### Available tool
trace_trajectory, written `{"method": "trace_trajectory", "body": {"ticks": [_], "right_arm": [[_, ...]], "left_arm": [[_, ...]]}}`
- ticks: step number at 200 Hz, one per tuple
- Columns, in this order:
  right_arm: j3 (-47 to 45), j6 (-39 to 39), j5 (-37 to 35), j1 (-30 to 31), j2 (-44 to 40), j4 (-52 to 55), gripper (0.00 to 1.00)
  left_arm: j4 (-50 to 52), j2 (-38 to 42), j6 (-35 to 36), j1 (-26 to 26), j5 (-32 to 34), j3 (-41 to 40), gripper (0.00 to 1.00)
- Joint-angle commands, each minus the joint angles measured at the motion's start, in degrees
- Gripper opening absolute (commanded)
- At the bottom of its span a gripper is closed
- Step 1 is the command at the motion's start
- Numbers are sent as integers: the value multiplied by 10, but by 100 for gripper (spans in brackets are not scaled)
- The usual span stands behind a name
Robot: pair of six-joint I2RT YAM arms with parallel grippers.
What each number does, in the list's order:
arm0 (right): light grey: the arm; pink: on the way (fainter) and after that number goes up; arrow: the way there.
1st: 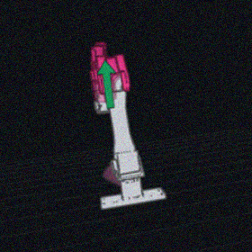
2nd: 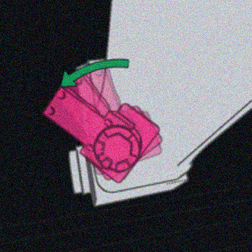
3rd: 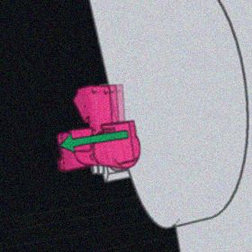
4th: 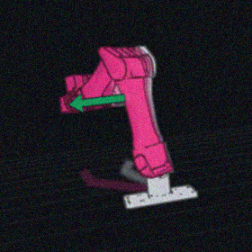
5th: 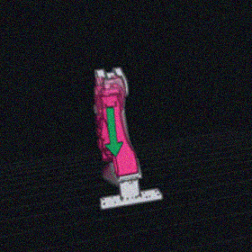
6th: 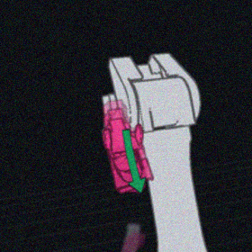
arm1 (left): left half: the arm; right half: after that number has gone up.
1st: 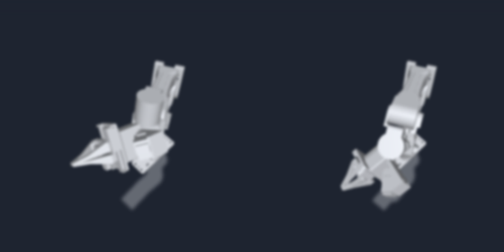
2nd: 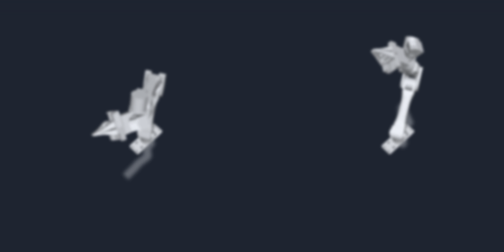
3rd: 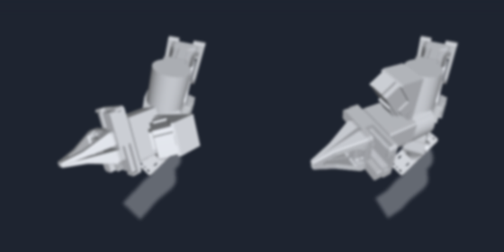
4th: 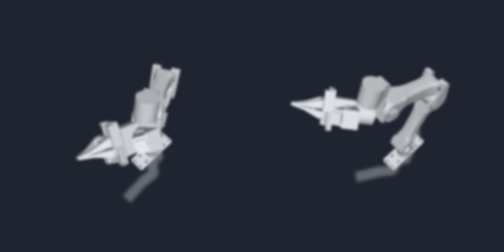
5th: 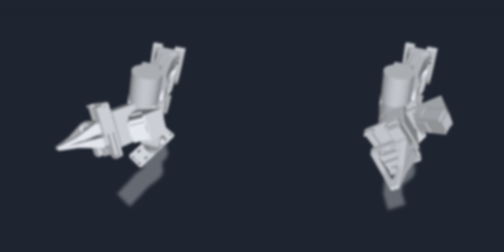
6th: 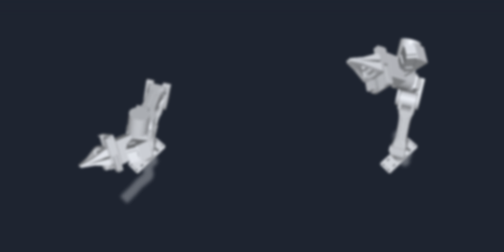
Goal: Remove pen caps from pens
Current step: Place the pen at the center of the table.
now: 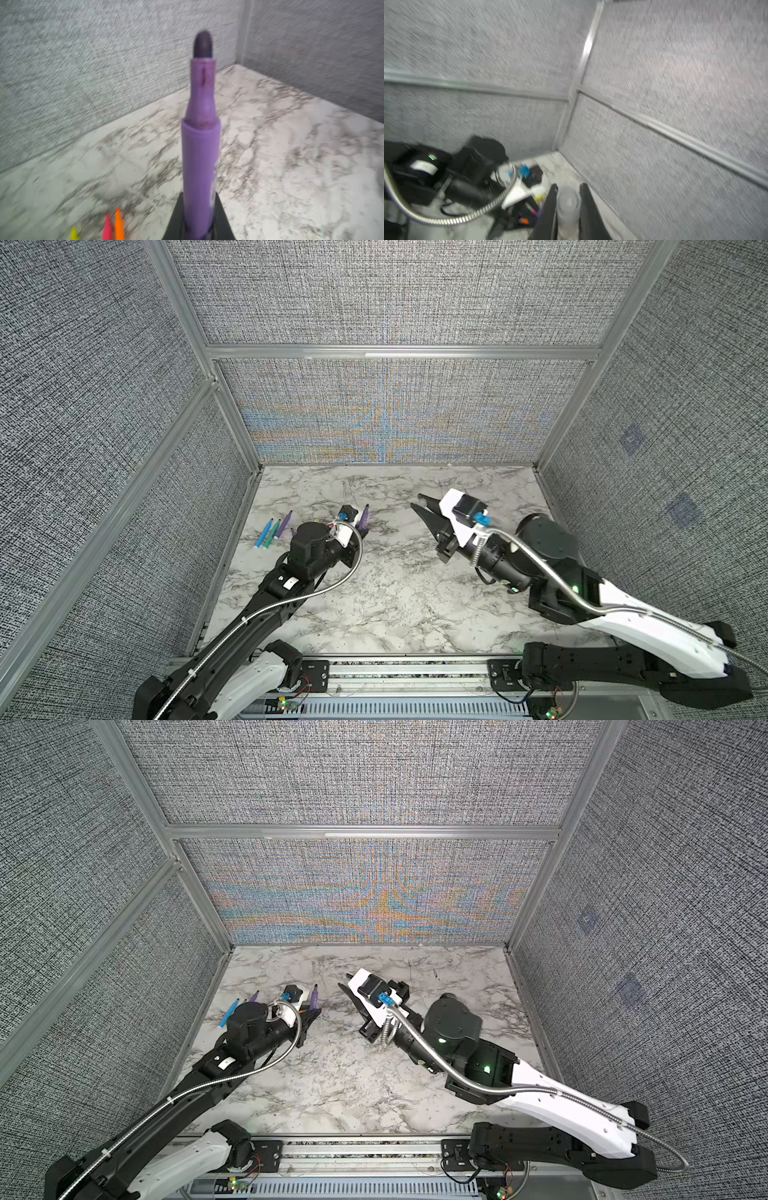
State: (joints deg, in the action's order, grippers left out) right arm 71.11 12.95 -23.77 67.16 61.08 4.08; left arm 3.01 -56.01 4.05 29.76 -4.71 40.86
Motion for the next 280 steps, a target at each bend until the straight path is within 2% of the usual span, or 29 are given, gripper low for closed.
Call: {"method": "trace_trajectory", "body": {"ticks": [1,23,40,51,68,89,109,184,280], "right_arm": [[-69,-82,-108,-41,-23,127,0],[-147,-148,-35,-114,-64,141,0],[-180,-173,-4,-149,-81,133,0],[-191,-179,8,-163,-82,127,0],[-195,-183,27,-179,-78,118,0],[-208,-190,36,-192,-68,123,0],[-229,-198,15,-198,-62,120,0],[-232,-203,32,-217,-36,127,0],[-231,-203,7,-220,-26,137,0]], "left_arm": [[103,-41,-16,-16,117,24,0],[126,-92,-14,-33,118,52,0],[185,-165,-8,-35,143,104,0],[218,-216,-10,-36,161,135,0],[232,-277,-7,-37,155,162,0],[250,-327,-6,-37,167,186,0],[266,-362,-3,-37,173,202,0],[278,-437,-6,-38,172,222,5],[278,-472,-10,-38,157,226,30]]}}
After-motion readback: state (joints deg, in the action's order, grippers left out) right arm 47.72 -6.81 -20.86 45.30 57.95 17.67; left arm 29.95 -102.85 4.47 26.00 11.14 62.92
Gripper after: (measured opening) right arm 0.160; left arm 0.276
